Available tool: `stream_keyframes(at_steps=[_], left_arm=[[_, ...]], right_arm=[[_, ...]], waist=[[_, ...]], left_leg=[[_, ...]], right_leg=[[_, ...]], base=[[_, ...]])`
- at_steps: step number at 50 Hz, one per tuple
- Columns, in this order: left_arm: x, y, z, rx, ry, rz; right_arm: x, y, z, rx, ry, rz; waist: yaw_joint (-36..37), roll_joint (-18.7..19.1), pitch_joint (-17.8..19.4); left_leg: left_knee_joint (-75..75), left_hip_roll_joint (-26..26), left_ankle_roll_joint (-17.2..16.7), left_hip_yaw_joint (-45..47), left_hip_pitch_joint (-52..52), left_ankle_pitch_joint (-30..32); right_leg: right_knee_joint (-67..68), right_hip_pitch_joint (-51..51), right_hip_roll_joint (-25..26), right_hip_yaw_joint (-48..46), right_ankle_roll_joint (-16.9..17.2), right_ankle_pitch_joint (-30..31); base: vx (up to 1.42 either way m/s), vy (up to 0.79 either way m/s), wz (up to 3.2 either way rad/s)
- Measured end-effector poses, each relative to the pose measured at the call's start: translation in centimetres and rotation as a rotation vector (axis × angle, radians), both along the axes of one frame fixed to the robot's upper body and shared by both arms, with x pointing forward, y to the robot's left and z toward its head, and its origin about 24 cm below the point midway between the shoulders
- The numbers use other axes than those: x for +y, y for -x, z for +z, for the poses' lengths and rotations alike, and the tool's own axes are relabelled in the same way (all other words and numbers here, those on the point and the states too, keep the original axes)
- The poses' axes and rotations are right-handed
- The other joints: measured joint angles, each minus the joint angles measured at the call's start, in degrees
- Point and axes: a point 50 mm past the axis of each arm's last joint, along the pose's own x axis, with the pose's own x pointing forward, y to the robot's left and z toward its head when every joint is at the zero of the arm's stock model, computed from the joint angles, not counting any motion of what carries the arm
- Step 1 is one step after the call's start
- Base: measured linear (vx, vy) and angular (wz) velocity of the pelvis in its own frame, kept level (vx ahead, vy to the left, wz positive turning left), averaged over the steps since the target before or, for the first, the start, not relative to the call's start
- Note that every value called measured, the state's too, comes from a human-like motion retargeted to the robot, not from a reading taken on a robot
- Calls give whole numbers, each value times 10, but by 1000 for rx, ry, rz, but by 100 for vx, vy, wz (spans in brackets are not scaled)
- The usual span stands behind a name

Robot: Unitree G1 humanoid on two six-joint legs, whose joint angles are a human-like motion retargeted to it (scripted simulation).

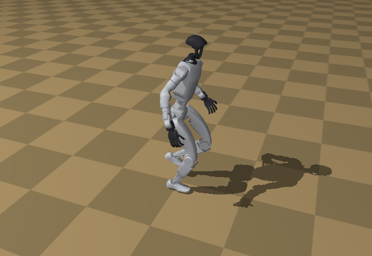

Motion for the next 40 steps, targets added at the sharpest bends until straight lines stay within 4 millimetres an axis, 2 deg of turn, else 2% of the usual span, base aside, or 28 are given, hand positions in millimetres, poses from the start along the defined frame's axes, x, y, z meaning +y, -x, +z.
stream_keyframes(at_steps=[3,5,7,10,13,15,18,21,24,27,30,33,36,40], left_arm=[[-1,-11,16,-120,43,42],[-1,-16,26,-193,70,74],[0,-18,33,-252,89,124],[0,-16,36,-300,89,215],[3,-10,29,-282,69,296],[5,-4,22,-258,67,341],[9,1,17,-244,81,394],[13,-2,18,-267,109,427],[16,-14,26,-322,126,416],[17,-29,38,-370,112,354],[15,-44,46,-384,74,257],[7,-55,44,-353,57,158],[-7,-59,34,-296,87,78],[-27,-57,15,-196,149,-10]], right_arm=[[3,-31,18,-156,-28,18],[9,-52,31,-265,-56,35],[19,-71,45,-370,-83,59],[42,-95,66,-514,-117,120],[68,-114,91,-660,-158,208],[83,-124,110,-757,-190,273],[103,-136,142,-896,-228,383],[120,-141,174,-1022,-254,486],[136,-142,200,-1124,-281,582],[149,-140,218,-1190,-315,665],[160,-135,224,-1205,-350,735],[168,-131,216,-1160,-383,775],[171,-128,193,-1056,-395,769],[163,-123,145,-852,-345,710]], waist=[[19,-6,20],[22,-12,38],[24,-16,62],[38,-23,100],[52,-38,141],[58,-49,164],[64,-64,185],[68,-72,175],[70,-76,137],[72,-84,102],[73,-92,64],[76,-89,25],[78,-73,-8],[66,-54,-36]], left_leg=[[183,-2,24,-6,-172,-6],[218,-17,25,7,-276,-16],[167,-25,25,41,-341,-28],[18,-32,11,86,-386,-57],[-123,-45,-4,102,-396,-91],[-170,-53,-5,106,-397,-100],[-154,-62,-5,101,-397,-88],[-105,-75,-17,85,-396,-54],[-58,-96,-41,60,-383,0],[-16,-119,-65,36,-330,56],[14,-127,-80,15,-252,103],[9,-113,-87,-9,-149,114],[-54,-86,-92,-25,-22,86],[-216,-68,-100,-25,147,6]], right_leg=[[9,13,1,1,-27,-31],[20,31,-9,-2,-34,-51],[24,62,-17,-4,-30,-67],[22,121,-24,1,-15,-82],[21,187,-40,6,-4,-92],[26,222,-52,11,0,-97],[40,253,-66,19,-4,-108],[52,240,-71,27,-11,-113],[52,194,-67,35,-15,-102],[38,159,-64,46,-11,-76],[20,127,-59,55,0,-43],[0,101,-42,59,6,-18],[-12,83,-19,53,8,-13],[-1,70,-10,34,8,-35]], base=[[-1,-25,-1],[4,-18,45],[10,-5,31],[14,2,2],[11,1,-4],[8,0,-1],[7,0,1],[4,0,3],[0,0,0],[-1,4,-6],[-3,9,-19],[-2,12,-35],[1,15,-45],[3,16,-12]])
